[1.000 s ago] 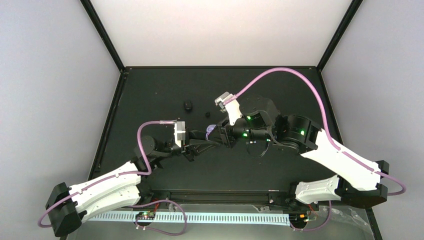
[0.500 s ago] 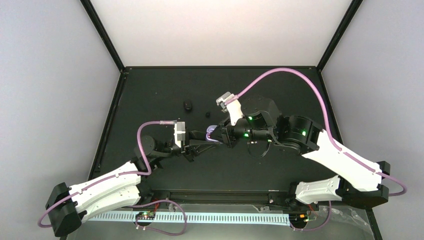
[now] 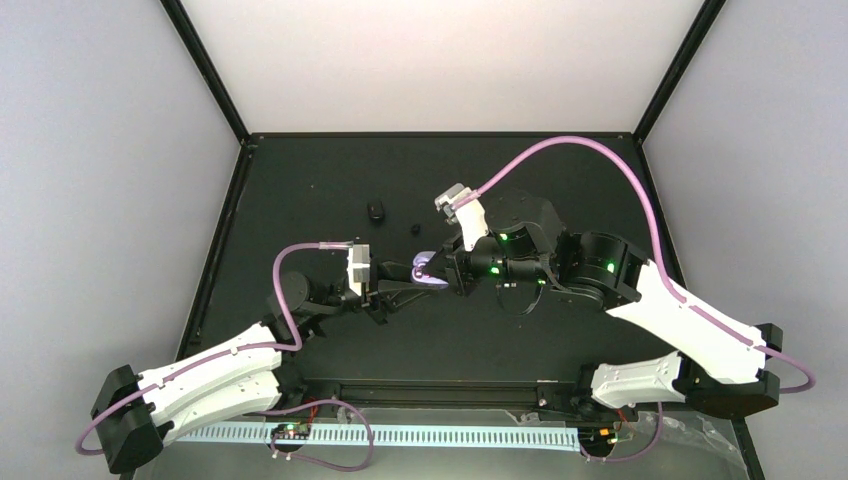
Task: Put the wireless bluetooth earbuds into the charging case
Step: Adjust the earbud with the charging case.
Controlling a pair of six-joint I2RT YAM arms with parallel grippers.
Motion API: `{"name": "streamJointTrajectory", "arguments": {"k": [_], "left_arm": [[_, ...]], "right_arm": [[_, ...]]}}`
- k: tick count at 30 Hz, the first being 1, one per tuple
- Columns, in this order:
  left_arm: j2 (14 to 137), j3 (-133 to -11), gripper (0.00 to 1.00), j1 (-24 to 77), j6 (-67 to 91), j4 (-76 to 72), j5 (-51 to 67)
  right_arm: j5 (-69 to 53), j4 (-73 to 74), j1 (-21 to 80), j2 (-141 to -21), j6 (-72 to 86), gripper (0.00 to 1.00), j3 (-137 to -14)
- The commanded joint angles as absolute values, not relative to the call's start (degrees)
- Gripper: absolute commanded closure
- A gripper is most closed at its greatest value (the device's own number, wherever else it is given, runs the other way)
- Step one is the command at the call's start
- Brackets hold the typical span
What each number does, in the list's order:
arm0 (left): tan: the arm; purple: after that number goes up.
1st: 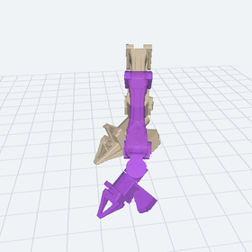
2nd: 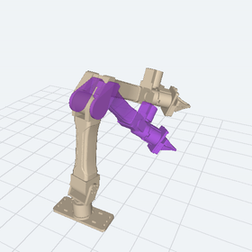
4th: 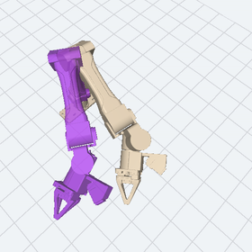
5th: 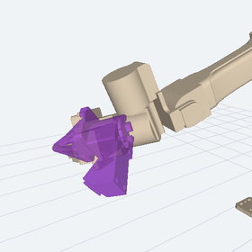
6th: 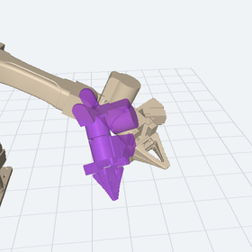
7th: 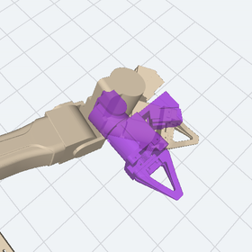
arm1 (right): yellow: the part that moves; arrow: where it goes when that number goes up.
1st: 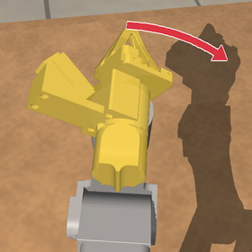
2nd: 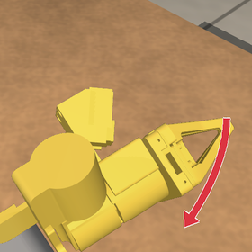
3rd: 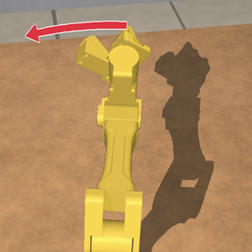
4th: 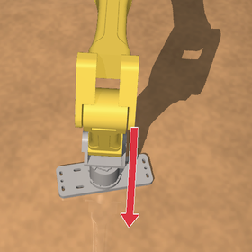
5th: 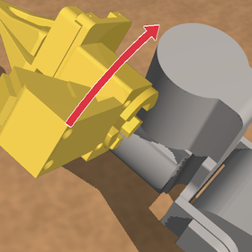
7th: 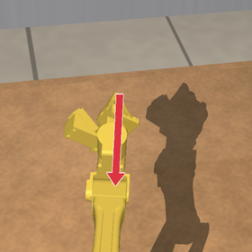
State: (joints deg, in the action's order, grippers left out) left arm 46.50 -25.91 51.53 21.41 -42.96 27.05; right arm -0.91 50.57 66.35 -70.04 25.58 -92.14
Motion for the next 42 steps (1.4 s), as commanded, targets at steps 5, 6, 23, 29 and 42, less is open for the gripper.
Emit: {"name": "streamJointTrajectory", "arguments": {"k": [5,6,23,29,42], "left_arm": [[46.4,-28.8,0.98,52.2,20.5,-44.9,28.2],[46.4,-28.9,0.98,52.2,20.5,-44.8,28.2],[46.8,-28.8,0.99,52.5,20.6,-43.7,26.7],[47.1,-28.9,0.99,52.5,20.7,-43.8,26.7],[47.5,-29.1,0.98,52.5,21.6,-43.1,23.2]], "right_arm": [[-1.1,49.0,66.4,-69.8,25.5,0.97,-91.6],[-1.1,49.0,66.4,-69.8,25.5,0.98,-91.6],[3.8,46.5,66.4,-66.5,25.6,0.99,-90.2],[3.9,46.4,66.4,-66.5,25.6,0.99,-89.8],[5.2,44.3,66.4,-65.0,24.6,0.99,-87.9]]}}
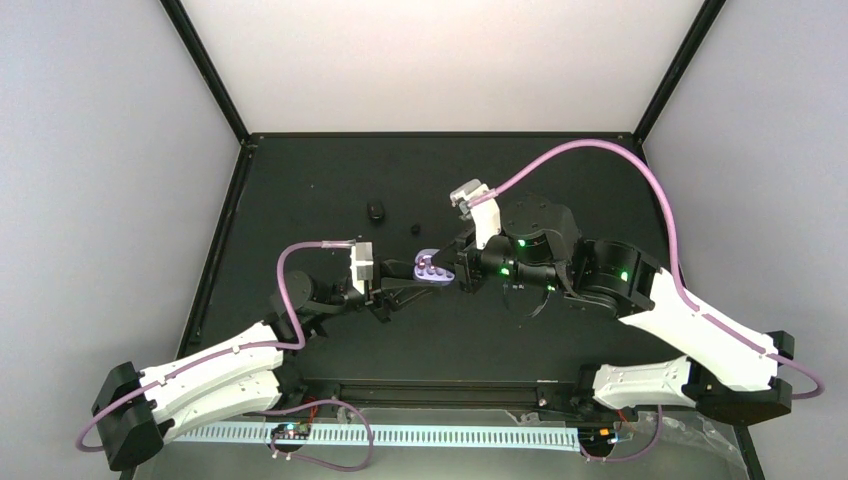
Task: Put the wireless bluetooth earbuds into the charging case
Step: Adjust the earbud with the charging case.
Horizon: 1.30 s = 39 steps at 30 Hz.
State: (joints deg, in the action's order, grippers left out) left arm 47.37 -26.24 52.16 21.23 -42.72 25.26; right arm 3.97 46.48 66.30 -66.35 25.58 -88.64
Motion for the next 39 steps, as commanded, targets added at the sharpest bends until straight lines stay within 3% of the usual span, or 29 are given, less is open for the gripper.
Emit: {"name": "streamJointTrajectory", "arguments": {"k": [1,39], "left_arm": [[47.5,-29.1,0.98,52.5,21.6,-43.0,22.9],[50.5,-30.8,0.98,52.5,26.2,-46.1,24.0]], "right_arm": [[5.2,44.3,66.4,-65.0,24.4,0.99,-87.9],[12.3,43.4,69.1,-63.7,15.1,0.99,-83.2]]}}
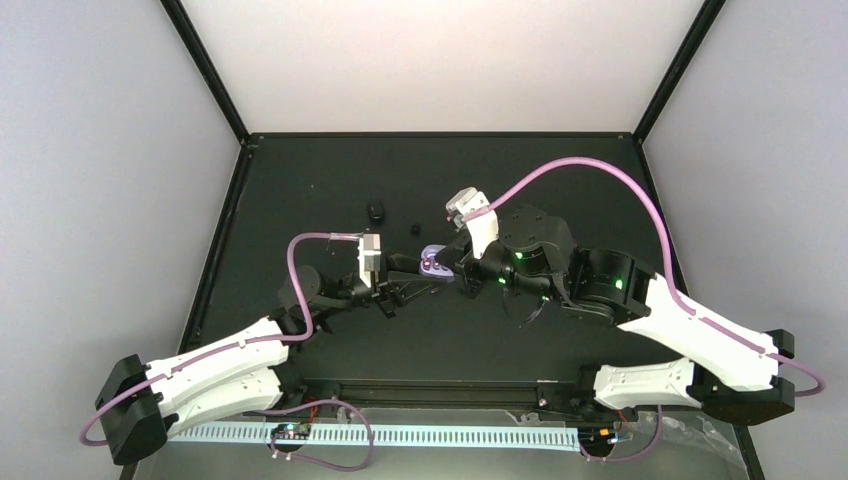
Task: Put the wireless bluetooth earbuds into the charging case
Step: Adjust the earbud with the charging case.
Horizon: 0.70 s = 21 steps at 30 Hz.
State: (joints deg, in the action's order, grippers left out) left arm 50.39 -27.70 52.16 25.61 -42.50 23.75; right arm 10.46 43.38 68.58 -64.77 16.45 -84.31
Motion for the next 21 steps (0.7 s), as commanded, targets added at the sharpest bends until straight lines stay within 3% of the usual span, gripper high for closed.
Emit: {"name": "streamJointTrajectory", "arguments": {"k": [1,21], "left_arm": [[50.5,-30.8,0.99,52.5,26.3,-46.1,23.7],[50.8,-31.3,0.98,52.5,27.9,-48.0,22.0]], "right_arm": [[12.3,43.3,69.2,-63.6,15.1,0.99,-83.2],[17.2,43.2,74.9,-64.7,13.6,0.99,-82.6]]}}
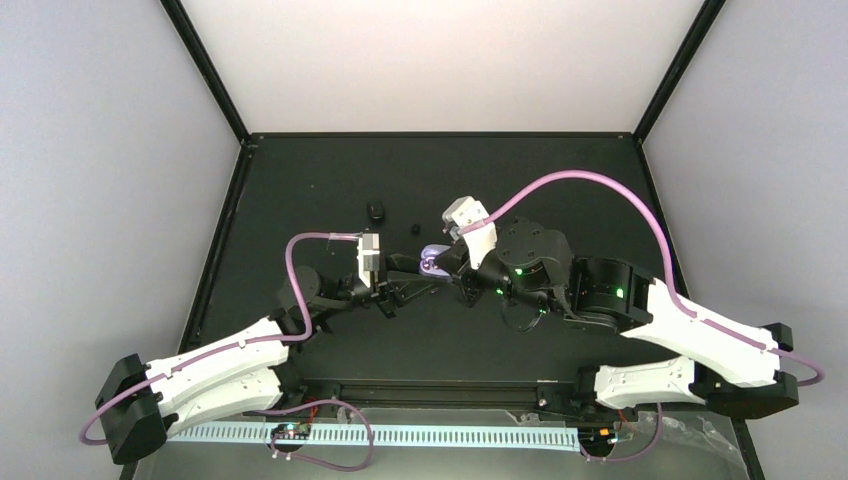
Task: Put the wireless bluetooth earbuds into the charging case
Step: Adjust the earbud with the charging case.
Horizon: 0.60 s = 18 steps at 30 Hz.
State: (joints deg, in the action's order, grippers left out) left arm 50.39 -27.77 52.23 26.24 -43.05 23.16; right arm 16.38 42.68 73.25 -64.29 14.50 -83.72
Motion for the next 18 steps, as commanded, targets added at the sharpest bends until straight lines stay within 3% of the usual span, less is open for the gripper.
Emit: {"name": "streamJointTrajectory", "arguments": {"k": [1,18], "left_arm": [[50.8,-31.4,0.98,52.5,28.2,-48.4,22.0],[51.1,-31.9,0.98,52.5,28.8,-49.5,20.3]], "right_arm": [[17.6,43.1,75.2,-64.7,13.6,0.99,-82.5],[22.5,41.3,78.8,-64.9,14.5,0.99,-82.2]]}}
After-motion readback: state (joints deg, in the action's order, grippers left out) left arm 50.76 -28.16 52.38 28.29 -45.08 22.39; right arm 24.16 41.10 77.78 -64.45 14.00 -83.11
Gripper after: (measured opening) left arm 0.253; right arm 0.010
